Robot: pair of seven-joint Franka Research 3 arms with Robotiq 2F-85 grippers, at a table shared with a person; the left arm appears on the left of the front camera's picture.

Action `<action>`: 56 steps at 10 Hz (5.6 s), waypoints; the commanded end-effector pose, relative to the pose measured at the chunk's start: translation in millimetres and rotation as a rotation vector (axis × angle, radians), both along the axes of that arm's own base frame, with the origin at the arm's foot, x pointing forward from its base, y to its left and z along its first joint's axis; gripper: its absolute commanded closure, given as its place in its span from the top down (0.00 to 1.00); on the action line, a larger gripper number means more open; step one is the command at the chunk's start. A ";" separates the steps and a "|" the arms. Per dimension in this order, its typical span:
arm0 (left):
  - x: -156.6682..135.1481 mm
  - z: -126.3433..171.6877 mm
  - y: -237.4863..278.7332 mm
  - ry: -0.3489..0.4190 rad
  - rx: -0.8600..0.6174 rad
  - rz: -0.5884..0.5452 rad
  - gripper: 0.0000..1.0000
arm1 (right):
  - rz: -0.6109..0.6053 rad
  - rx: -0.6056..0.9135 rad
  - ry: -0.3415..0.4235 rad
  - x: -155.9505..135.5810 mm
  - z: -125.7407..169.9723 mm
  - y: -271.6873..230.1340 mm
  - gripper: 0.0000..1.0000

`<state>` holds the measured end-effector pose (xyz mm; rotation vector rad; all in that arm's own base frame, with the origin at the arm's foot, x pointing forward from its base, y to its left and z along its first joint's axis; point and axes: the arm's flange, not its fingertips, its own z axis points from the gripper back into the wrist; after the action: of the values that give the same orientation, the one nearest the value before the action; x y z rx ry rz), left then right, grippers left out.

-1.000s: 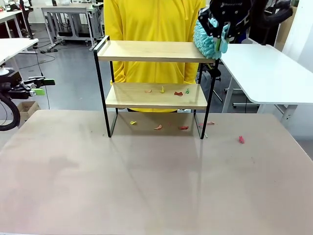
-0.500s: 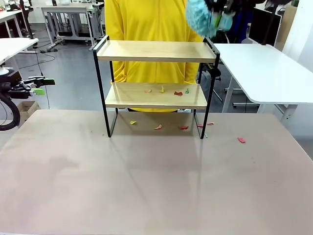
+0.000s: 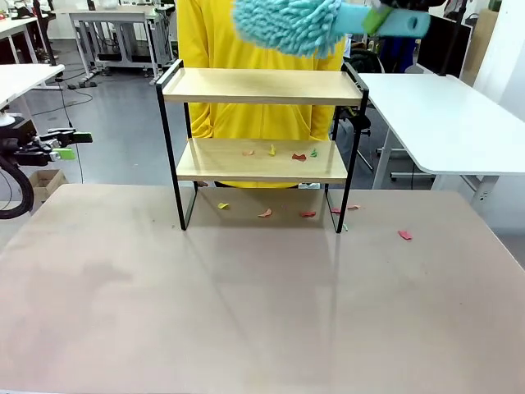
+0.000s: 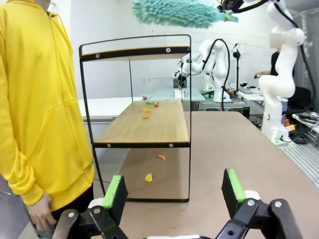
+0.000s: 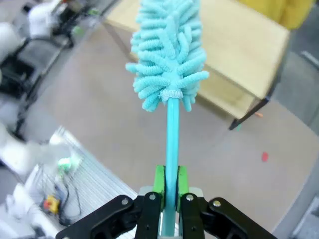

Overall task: Clean the shelf.
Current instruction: Clean the specific section of the Shelf indicated by the human with the Duster.

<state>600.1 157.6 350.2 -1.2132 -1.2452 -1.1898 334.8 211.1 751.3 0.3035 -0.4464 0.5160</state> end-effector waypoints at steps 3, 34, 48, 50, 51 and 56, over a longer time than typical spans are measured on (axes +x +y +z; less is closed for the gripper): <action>-1.6 2.8 0.0 -0.009 -0.002 0.002 1.00 | 0.389 -0.125 0.096 -18.1 -32.6 -45.3 0.13; -1.6 2.8 0.0 -0.009 -0.002 0.002 1.00 | 0.688 -0.221 0.385 -40.7 -220.7 -123.2 0.13; -1.6 2.8 0.0 -0.009 -0.002 0.002 1.00 | 0.688 -0.221 0.385 -40.7 -220.7 -123.2 0.13; -1.6 2.8 0.0 -0.009 -0.002 0.002 1.00 | 0.688 -0.221 0.385 -40.7 -220.7 -123.2 0.13; -1.6 2.8 0.0 -0.009 -0.002 0.002 1.00 | 0.688 -0.221 0.385 -40.7 -220.7 -123.2 0.13; -1.6 2.8 0.0 -0.009 -0.002 0.002 1.00 | 0.688 -0.221 0.385 -40.7 -220.7 -123.2 0.13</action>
<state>600.1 157.6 350.2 -1.2133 -1.2452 -1.1897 291.9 88.7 527.8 0.3355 0.1175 1.1419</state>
